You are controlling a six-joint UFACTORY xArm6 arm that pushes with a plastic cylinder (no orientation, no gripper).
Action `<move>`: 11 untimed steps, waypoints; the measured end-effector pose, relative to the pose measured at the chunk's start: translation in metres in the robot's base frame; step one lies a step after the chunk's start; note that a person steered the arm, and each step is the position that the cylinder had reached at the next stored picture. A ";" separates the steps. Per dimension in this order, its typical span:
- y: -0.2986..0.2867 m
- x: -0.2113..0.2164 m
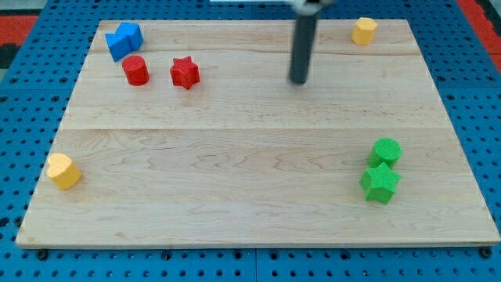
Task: Place the yellow heart to the left of the yellow hexagon
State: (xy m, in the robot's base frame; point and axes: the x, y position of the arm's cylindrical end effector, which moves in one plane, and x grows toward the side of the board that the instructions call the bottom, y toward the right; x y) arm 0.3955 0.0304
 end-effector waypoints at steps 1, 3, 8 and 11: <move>-0.104 0.107; -0.334 0.159; -0.290 0.152; -0.056 0.034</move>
State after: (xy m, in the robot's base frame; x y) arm 0.4296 -0.0255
